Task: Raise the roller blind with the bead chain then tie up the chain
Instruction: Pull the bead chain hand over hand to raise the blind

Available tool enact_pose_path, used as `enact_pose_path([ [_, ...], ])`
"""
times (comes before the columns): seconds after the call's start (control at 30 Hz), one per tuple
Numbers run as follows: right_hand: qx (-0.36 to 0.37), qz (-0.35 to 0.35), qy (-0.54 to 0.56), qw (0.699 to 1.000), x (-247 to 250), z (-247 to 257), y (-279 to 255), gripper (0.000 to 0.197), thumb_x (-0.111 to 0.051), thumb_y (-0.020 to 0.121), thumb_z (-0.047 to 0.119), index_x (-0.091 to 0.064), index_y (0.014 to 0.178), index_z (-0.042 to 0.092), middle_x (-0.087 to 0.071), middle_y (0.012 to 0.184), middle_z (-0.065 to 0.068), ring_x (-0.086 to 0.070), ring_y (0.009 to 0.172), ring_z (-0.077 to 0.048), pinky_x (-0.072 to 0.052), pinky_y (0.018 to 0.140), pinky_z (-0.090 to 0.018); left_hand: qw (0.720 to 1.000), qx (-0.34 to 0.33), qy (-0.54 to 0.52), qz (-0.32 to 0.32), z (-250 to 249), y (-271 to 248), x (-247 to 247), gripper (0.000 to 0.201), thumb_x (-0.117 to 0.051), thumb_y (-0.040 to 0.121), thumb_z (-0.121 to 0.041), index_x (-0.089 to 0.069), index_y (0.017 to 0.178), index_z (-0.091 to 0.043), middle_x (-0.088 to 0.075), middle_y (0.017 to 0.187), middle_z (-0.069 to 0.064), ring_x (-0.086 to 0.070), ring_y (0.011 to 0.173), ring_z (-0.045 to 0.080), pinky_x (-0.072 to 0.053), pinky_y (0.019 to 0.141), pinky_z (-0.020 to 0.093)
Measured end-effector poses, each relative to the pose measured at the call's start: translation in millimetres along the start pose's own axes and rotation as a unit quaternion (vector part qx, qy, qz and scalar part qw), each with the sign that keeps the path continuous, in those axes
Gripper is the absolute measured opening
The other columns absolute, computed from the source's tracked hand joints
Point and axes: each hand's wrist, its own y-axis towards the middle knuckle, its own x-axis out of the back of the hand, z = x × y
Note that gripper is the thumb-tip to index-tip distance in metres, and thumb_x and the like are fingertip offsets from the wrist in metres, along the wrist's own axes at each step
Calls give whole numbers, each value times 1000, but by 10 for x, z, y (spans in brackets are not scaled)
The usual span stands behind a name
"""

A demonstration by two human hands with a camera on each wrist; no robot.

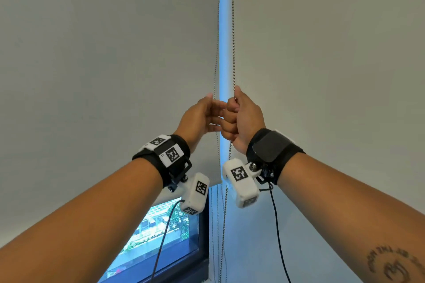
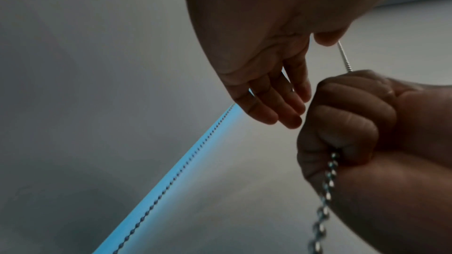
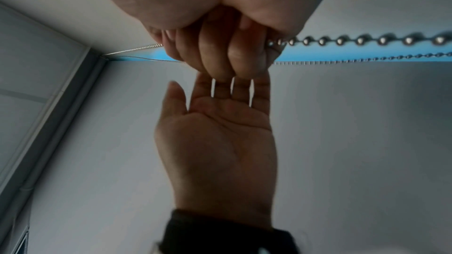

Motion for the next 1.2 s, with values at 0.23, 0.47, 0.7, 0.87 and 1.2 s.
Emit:
enact_pose_path([
  [0.23, -15, 13, -29, 999, 13, -79, -99, 52, -40, 101, 54, -25, 61, 25, -16, 55, 2, -7, 53, -18, -7, 51, -32, 999, 2, 31, 37, -299, 87, -70, 55, -34, 105, -46, -67, 118, -4, -70, 96, 10, -67, 85, 23, -55, 90, 43],
  [0.47, -59, 6, -13, 998, 48, -189, -203, 53, -40, 101, 54, -29, 58, 26, -17, 54, 4, -9, 50, -14, -7, 48, -28, 999, 1, -30, 36, -516, 204, -205, 48, -35, 106, -38, -64, 114, -2, -64, 84, 11, -67, 76, 25, -57, 84, 46],
  [0.7, -83, 27, -111, 990, 171, -416, -280, 48, -46, 99, 47, -35, 60, 23, -23, 58, 2, -12, 56, -17, -13, 48, -29, 991, 40, -125, -3, -486, 208, -284, 38, -41, 103, -34, -40, 67, -21, -23, 60, -4, -16, 50, 12, -20, 45, 25],
  [0.87, -116, 59, -126, 983, 368, -298, -179, 30, -45, 97, 30, -58, 79, 11, -53, 70, -5, -45, 58, -16, -41, 57, -29, 991, 28, -124, -35, -517, 184, -238, 42, -39, 100, -32, -27, 61, -25, -17, 58, -5, -10, 48, 14, -10, 45, 22],
  [1.2, 5, 71, -64, 995, -195, 686, 316, 46, -40, 103, 46, -61, 97, 6, -60, 79, -8, -55, 67, -19, -49, 68, -32, 994, 46, -82, -62, -100, -41, -343, 39, -41, 97, -34, -35, 59, -26, -26, 56, -2, -15, 54, 15, -11, 49, 29],
])
